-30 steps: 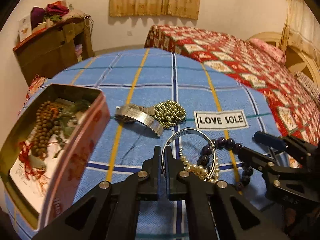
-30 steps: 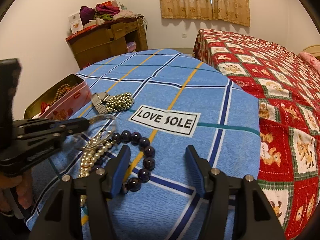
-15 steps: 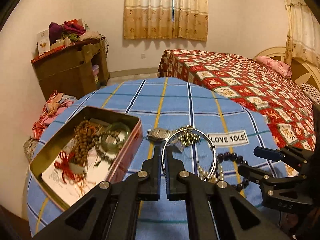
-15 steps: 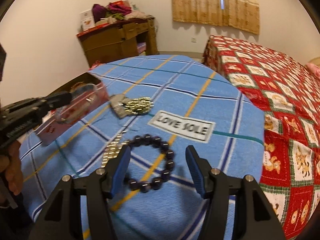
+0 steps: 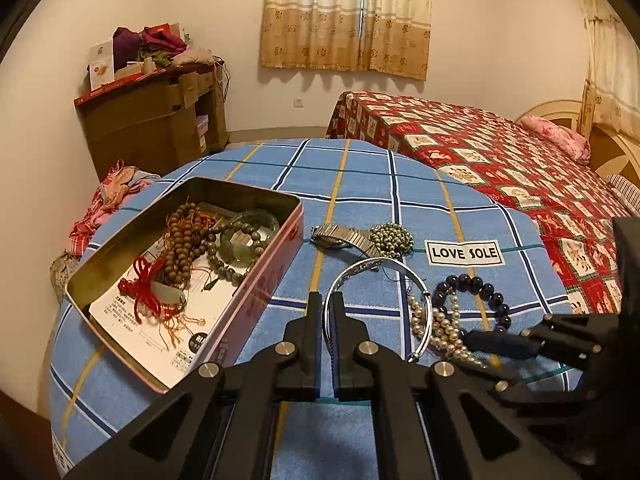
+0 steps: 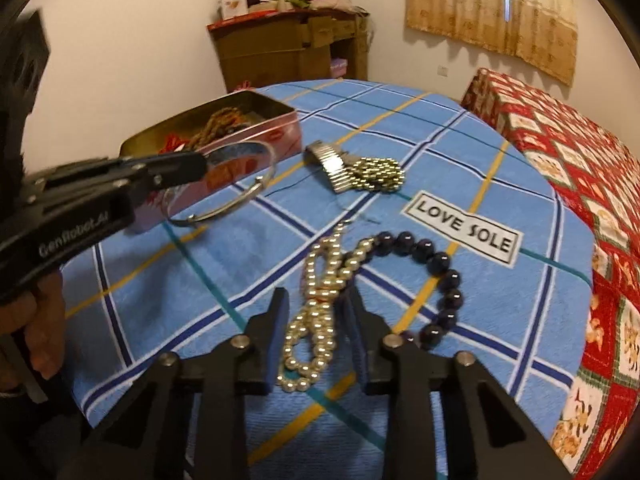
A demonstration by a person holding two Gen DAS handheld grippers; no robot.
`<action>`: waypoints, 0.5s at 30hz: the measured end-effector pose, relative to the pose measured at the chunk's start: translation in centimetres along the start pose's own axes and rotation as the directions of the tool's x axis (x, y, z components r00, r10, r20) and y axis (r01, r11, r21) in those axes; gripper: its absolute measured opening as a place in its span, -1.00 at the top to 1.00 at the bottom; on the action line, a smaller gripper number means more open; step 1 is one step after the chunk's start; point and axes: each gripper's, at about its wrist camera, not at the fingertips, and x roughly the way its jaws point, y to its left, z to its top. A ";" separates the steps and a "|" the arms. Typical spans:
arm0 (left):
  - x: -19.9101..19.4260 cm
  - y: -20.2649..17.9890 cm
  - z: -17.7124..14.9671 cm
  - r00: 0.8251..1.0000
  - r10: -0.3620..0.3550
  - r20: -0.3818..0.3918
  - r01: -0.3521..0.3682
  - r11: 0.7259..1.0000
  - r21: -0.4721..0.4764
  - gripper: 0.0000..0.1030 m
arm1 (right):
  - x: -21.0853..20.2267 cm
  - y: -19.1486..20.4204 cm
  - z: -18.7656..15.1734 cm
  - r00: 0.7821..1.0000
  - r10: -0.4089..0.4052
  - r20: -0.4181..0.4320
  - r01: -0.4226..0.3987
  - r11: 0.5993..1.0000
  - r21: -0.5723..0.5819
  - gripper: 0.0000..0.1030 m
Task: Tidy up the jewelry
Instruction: 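Grasp the silver bangle with the left tool while the right grasps the pearl necklace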
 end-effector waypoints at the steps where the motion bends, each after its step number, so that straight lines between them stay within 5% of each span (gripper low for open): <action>1: 0.0 0.0 0.0 1.000 -0.001 0.000 0.001 1.000 -0.001 0.96 | 0.2 0.1 -0.1 1.000 0.000 -0.008 0.000 1.000 -0.006 0.49; 5: -0.3 0.2 0.0 1.000 -0.005 0.012 0.005 1.000 -0.011 0.96 | 0.0 0.4 -0.4 1.000 -0.008 0.000 0.008 1.000 -0.018 0.68; 15: -0.8 0.7 0.2 1.000 -0.007 0.023 0.008 1.000 -0.028 0.96 | -1.1 -0.3 -0.2 0.998 0.050 0.041 -0.052 0.998 0.043 0.70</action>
